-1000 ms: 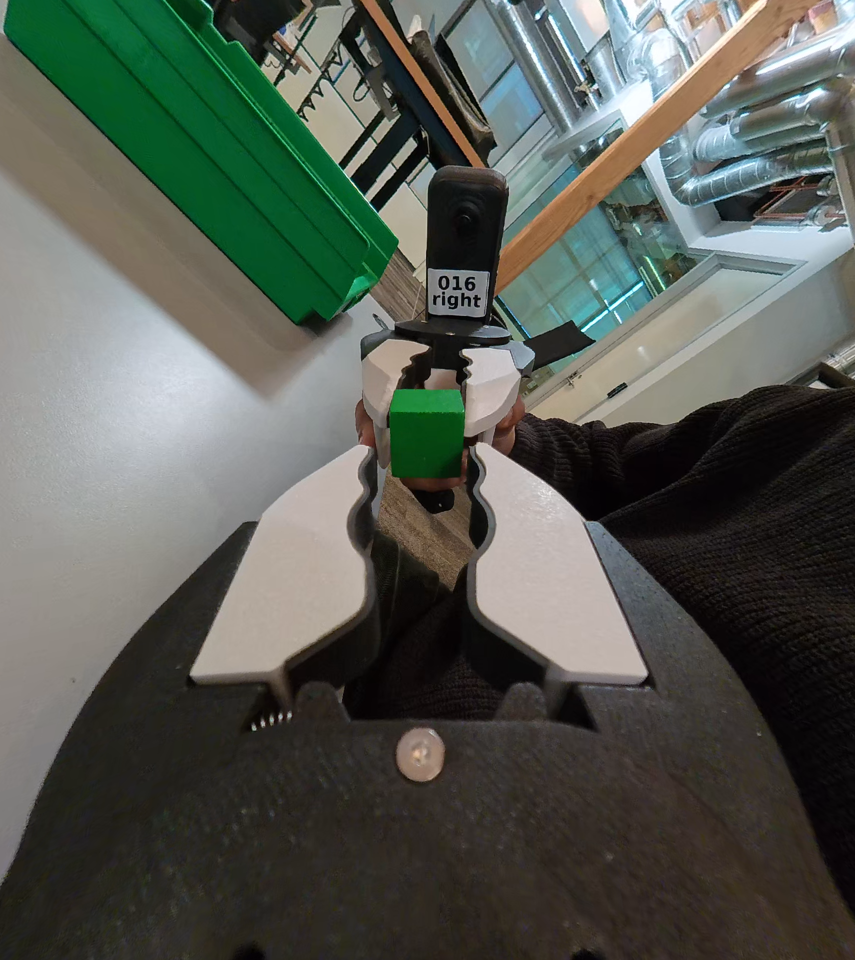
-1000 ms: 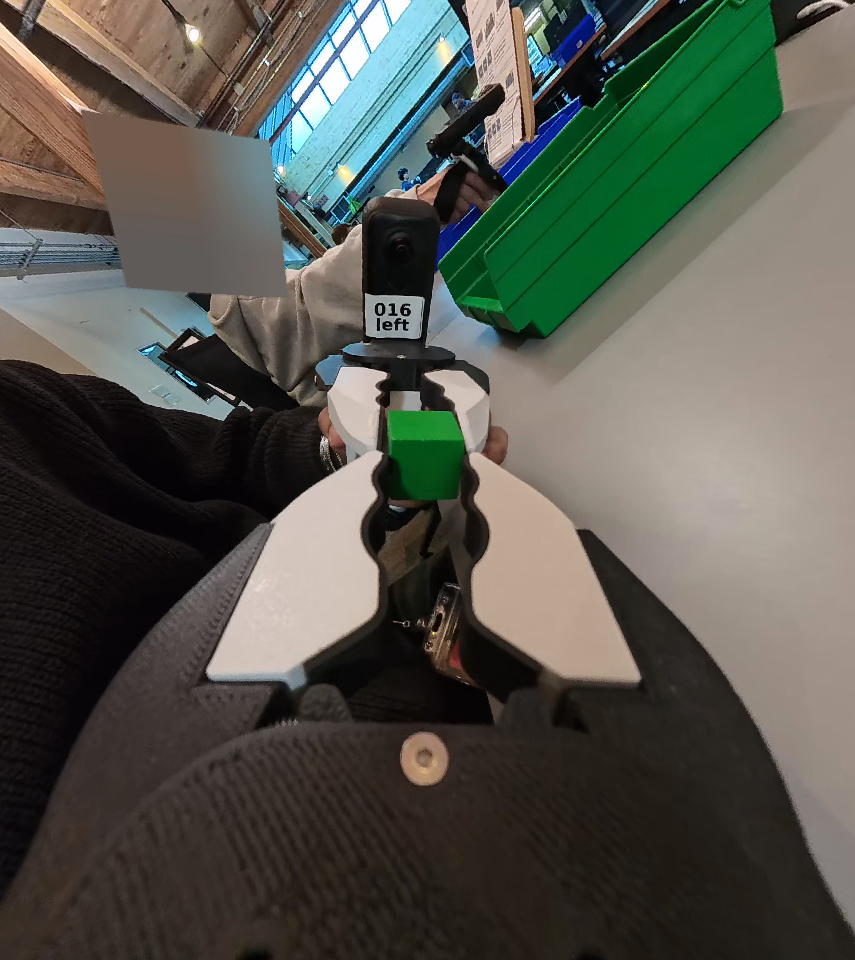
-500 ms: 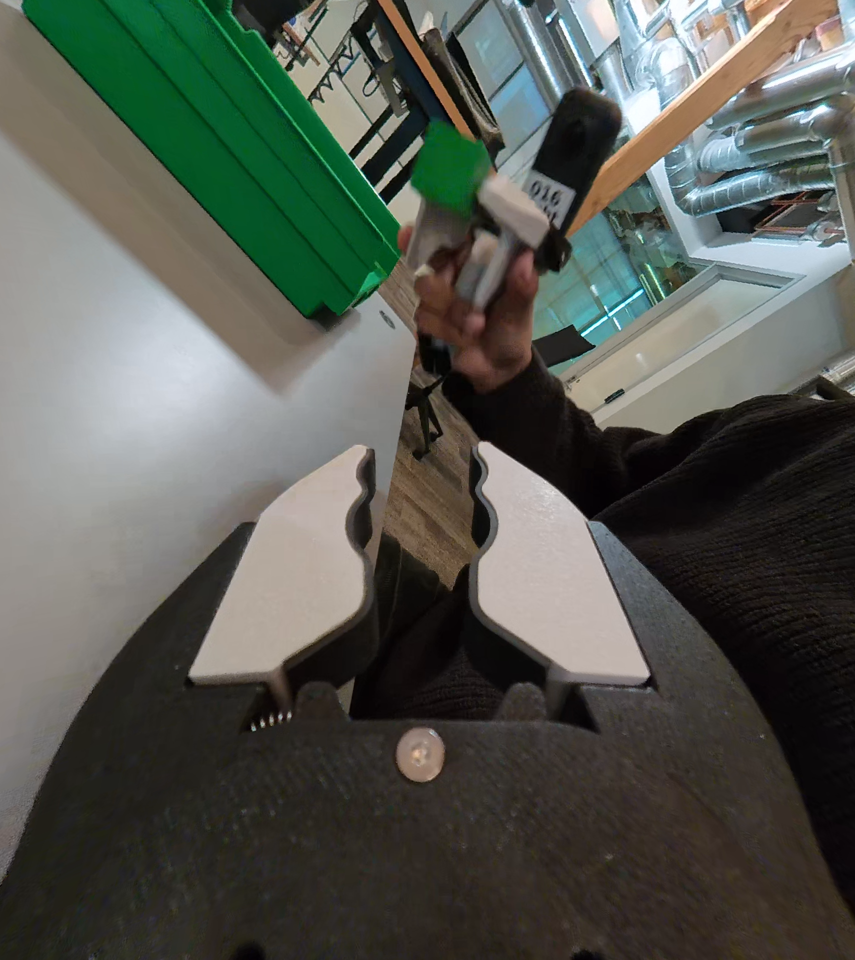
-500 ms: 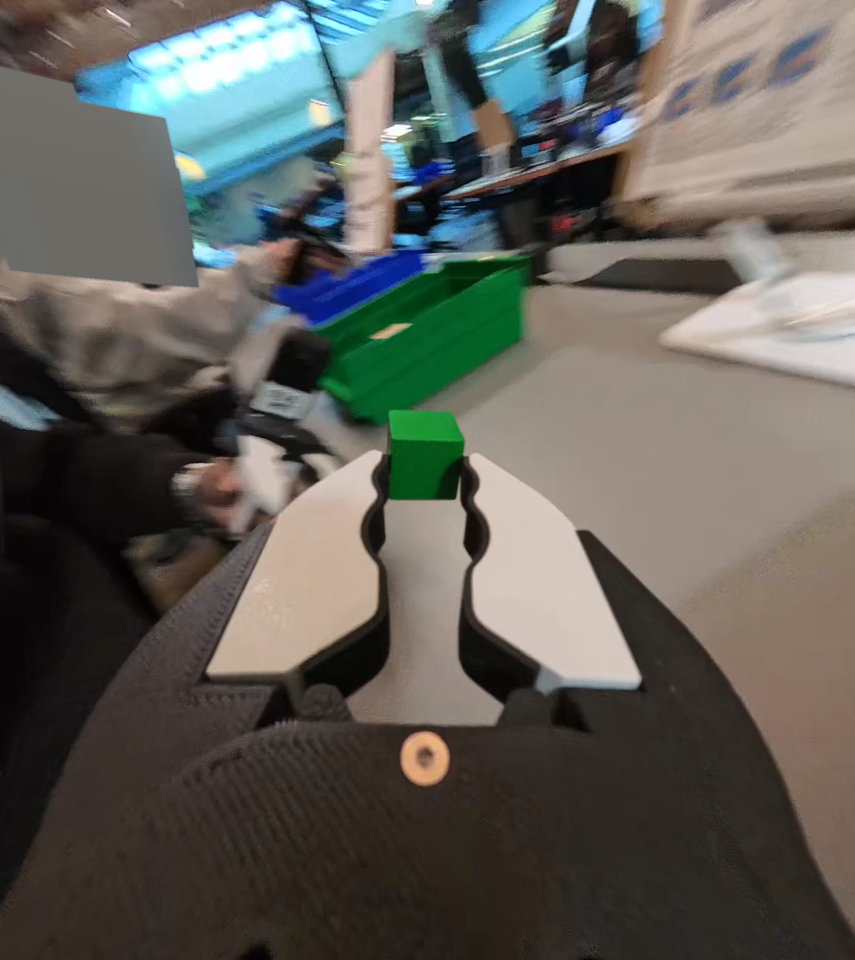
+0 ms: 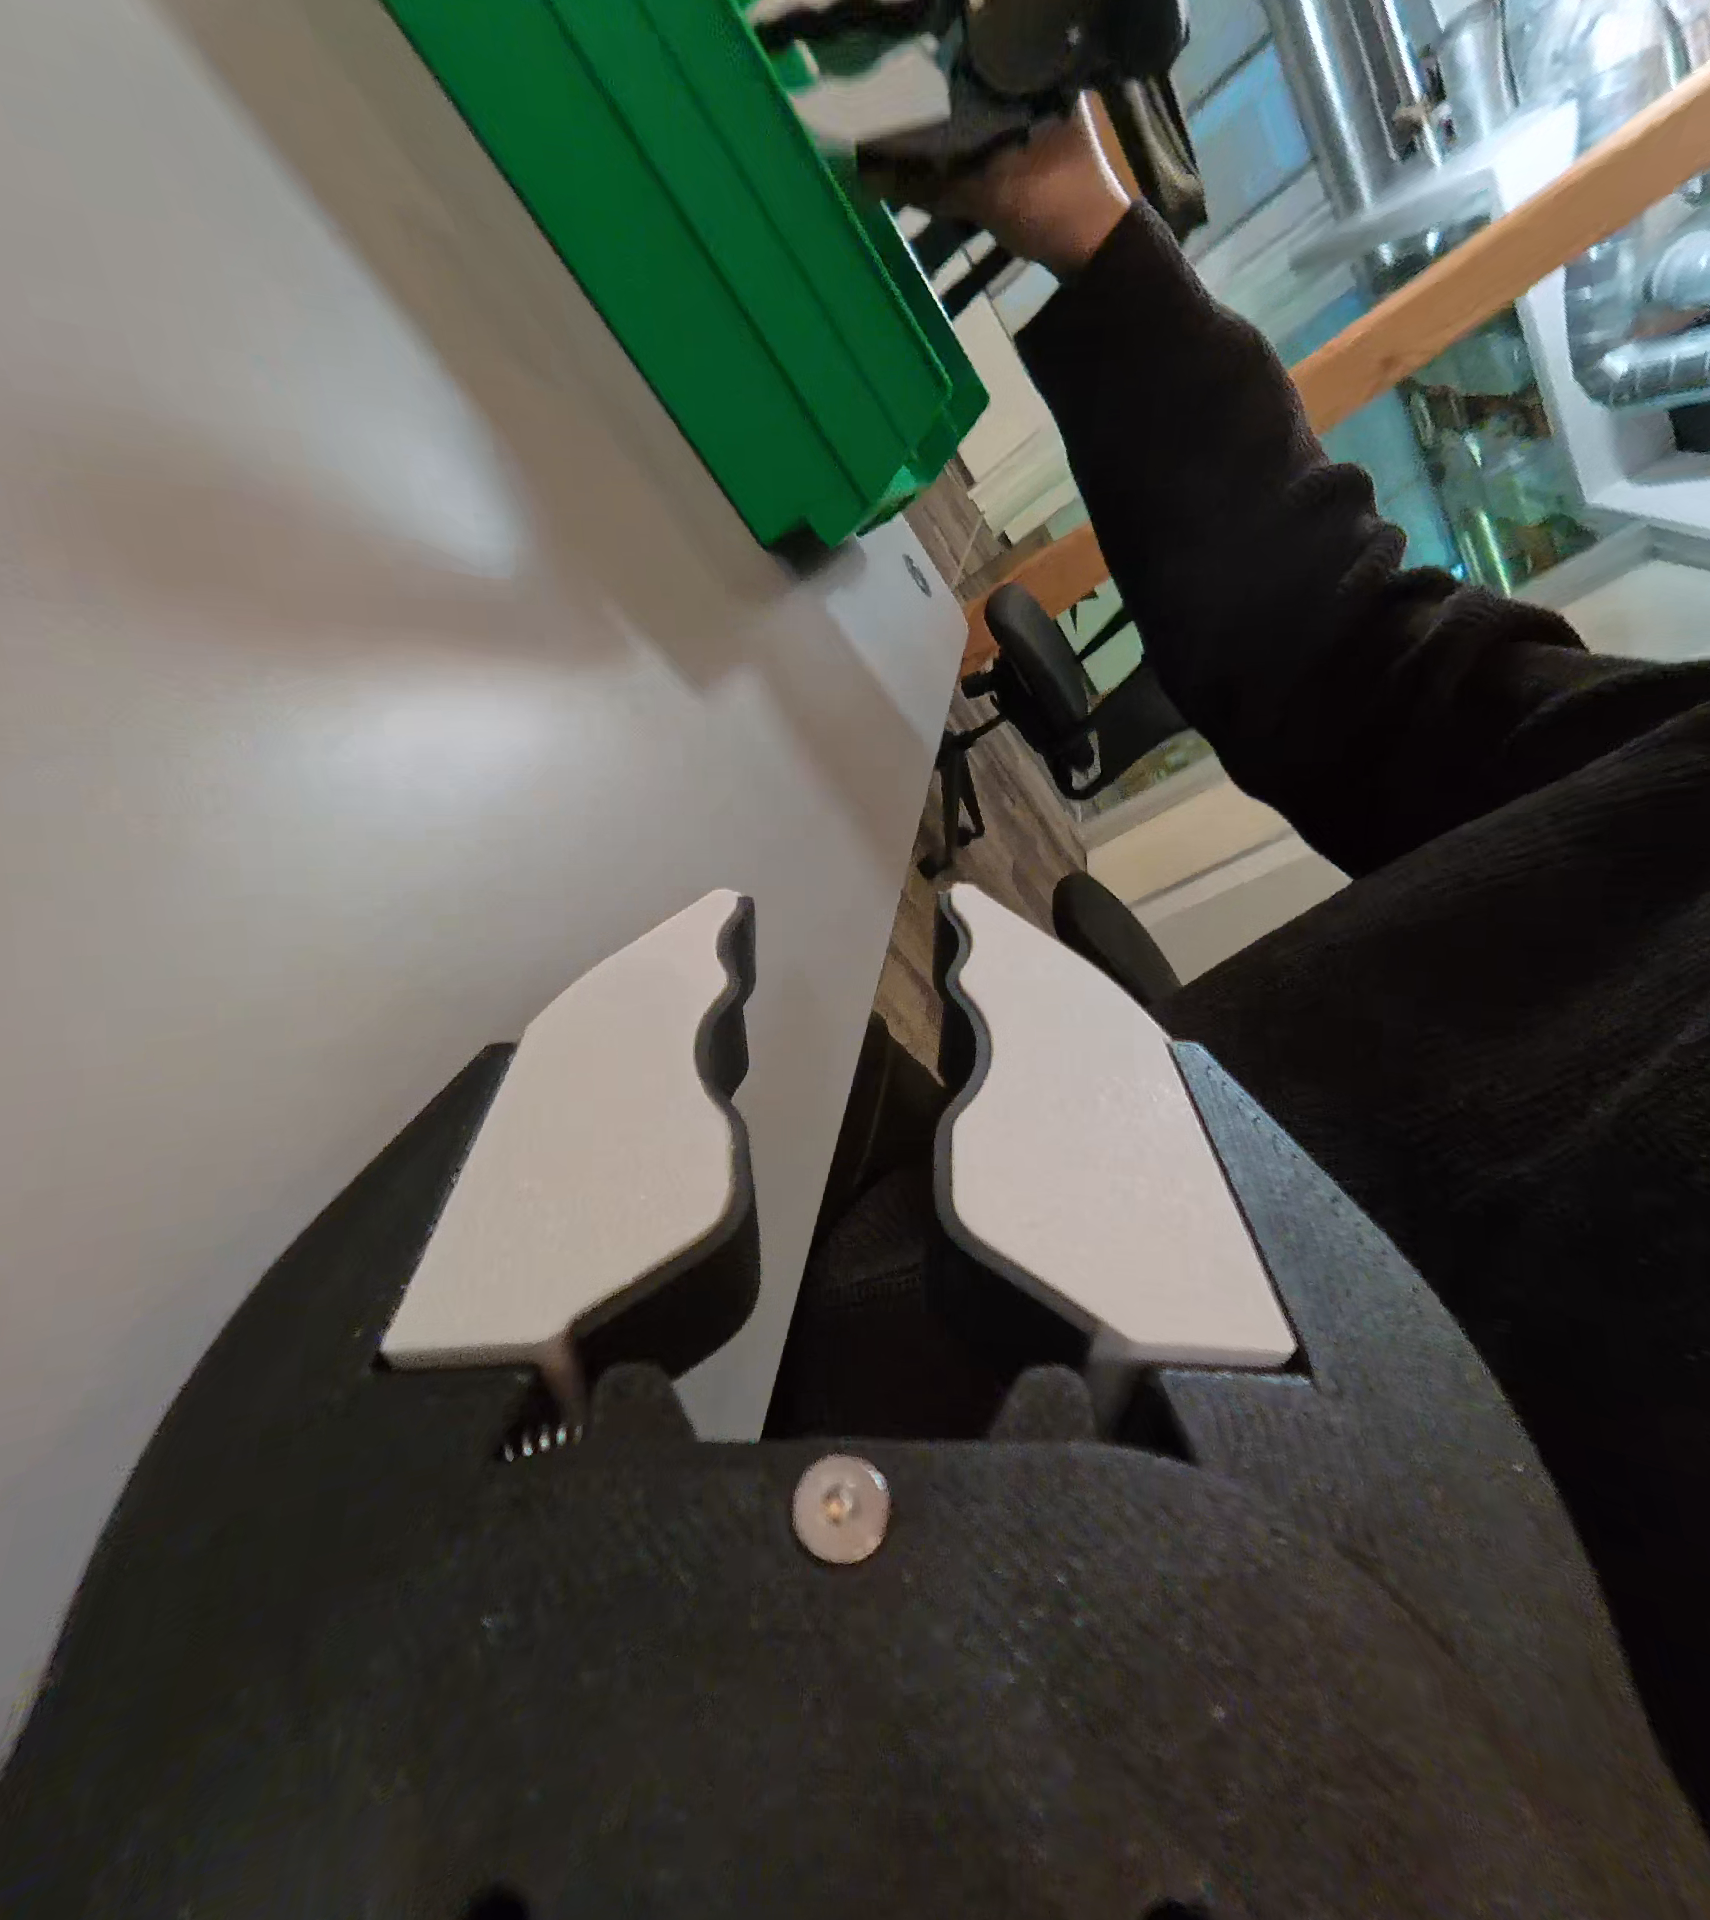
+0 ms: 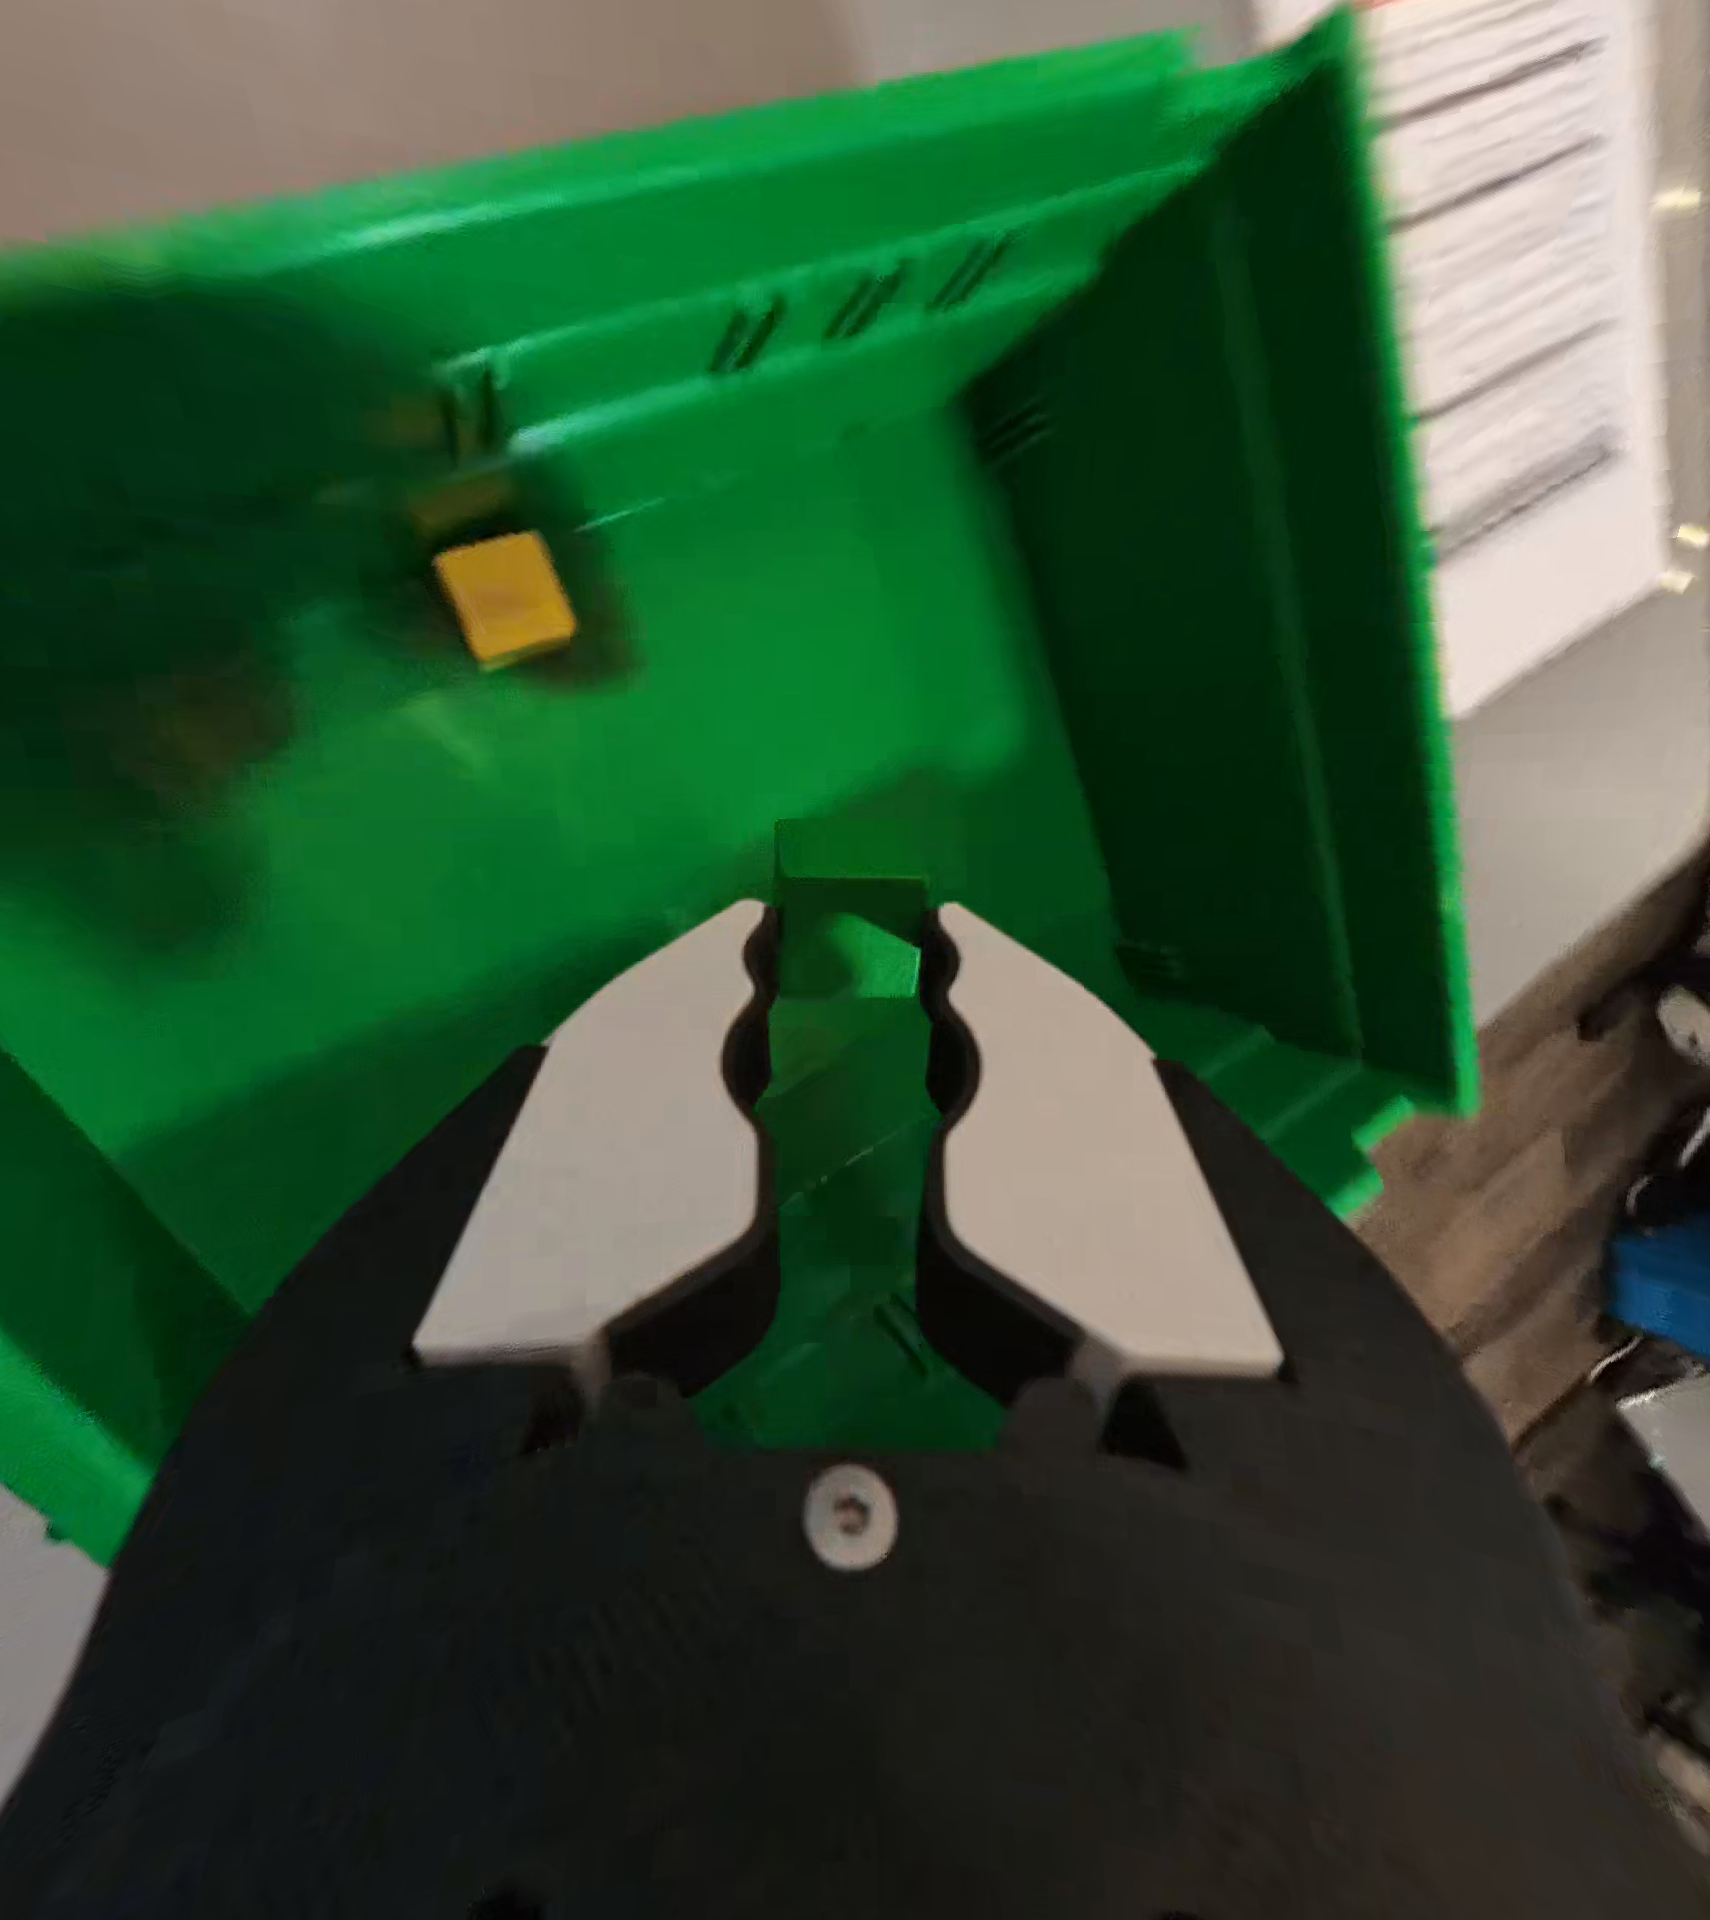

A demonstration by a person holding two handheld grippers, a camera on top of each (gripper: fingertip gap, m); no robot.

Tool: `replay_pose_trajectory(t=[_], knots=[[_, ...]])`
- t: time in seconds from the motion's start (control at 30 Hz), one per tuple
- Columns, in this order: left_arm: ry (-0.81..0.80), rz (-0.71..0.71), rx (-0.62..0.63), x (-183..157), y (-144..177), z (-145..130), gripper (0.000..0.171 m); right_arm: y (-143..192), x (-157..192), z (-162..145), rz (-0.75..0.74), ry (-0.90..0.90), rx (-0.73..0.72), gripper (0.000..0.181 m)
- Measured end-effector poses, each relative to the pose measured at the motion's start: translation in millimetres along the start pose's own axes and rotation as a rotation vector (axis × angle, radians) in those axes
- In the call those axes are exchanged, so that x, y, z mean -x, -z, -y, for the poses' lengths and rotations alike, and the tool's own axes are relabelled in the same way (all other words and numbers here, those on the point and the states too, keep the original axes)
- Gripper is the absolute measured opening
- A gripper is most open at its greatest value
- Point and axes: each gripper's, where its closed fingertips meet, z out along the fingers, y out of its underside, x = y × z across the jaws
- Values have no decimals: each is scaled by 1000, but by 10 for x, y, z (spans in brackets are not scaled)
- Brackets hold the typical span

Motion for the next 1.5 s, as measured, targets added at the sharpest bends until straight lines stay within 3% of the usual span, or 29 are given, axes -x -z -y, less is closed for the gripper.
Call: replay_pose_trajectory(t=[0.17,0.4,1.5], knots=[[109,37,-113,72,182,108,32,-223,482,113,242,239,-24,27],[79,82,-82,36,136,58,32,-342,579,120,391,233,26,27],[108,5,-112,1,30,-26,29,-401,599,162,356,334,167,27]])
